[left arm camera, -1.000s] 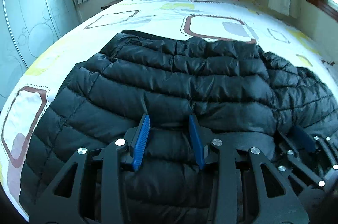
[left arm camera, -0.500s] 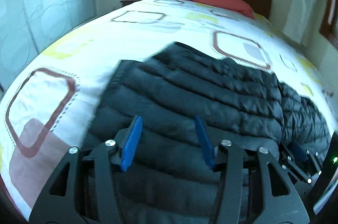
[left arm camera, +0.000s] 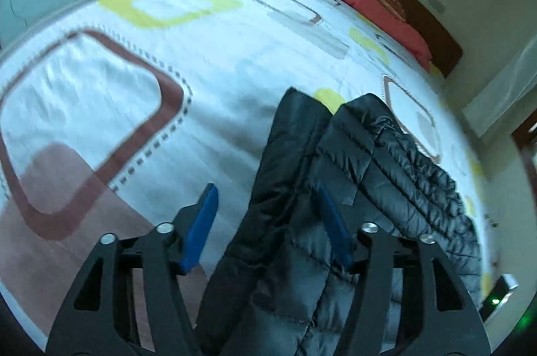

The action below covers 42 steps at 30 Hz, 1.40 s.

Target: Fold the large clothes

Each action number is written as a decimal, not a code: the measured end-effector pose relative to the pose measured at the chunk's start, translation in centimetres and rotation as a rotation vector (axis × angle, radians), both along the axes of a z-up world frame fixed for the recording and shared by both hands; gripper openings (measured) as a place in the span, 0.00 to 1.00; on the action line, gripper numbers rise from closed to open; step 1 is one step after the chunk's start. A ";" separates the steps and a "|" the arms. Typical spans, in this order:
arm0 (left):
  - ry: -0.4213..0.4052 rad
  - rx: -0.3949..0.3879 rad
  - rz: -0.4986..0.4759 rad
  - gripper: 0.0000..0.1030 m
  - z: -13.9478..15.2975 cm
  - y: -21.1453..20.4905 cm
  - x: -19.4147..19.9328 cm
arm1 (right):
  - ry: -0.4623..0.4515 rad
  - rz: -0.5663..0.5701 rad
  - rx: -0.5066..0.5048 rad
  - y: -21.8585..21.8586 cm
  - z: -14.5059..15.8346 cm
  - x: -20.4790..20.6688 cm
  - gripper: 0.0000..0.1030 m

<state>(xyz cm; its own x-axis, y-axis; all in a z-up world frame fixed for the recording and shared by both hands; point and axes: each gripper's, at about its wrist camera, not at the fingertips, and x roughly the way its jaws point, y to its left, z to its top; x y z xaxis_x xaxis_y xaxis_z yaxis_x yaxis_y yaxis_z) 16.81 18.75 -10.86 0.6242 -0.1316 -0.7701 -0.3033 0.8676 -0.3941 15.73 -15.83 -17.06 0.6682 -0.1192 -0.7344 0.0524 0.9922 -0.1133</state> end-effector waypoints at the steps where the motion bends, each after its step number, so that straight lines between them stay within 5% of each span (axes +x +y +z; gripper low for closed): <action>1: -0.001 -0.037 -0.010 0.62 -0.4 -0.1 0.0 | 0.000 0.000 0.000 0.0 0.0 0.0 0.36; 6: 0.016 -0.270 -0.066 0.69 -3.0 0.5 0.6 | 0.000 0.000 0.001 0.0 0.0 0.0 0.36; 14: 0.021 -0.407 -0.021 0.76 -5.7 1.5 1.1 | -0.001 -0.001 -0.001 0.0 -0.1 0.1 0.36; 18: 0.026 -0.476 -0.104 0.74 -5.8 -0.1 1.6 | -0.001 -0.001 -0.001 0.0 -0.1 0.1 0.36; 24: 0.028 -0.441 -0.100 0.74 -6.4 -0.9 2.2 | -0.001 -0.001 0.003 0.0 -0.1 0.1 0.36; 31: 0.006 -0.370 -0.110 0.42 -5.4 -1.9 1.8 | -0.004 0.000 0.025 -0.2 0.1 0.1 0.36; 42: -0.002 -0.335 -0.102 0.39 -5.0 -2.1 1.4 | -0.042 -0.073 0.211 -4.1 1.7 -0.4 0.37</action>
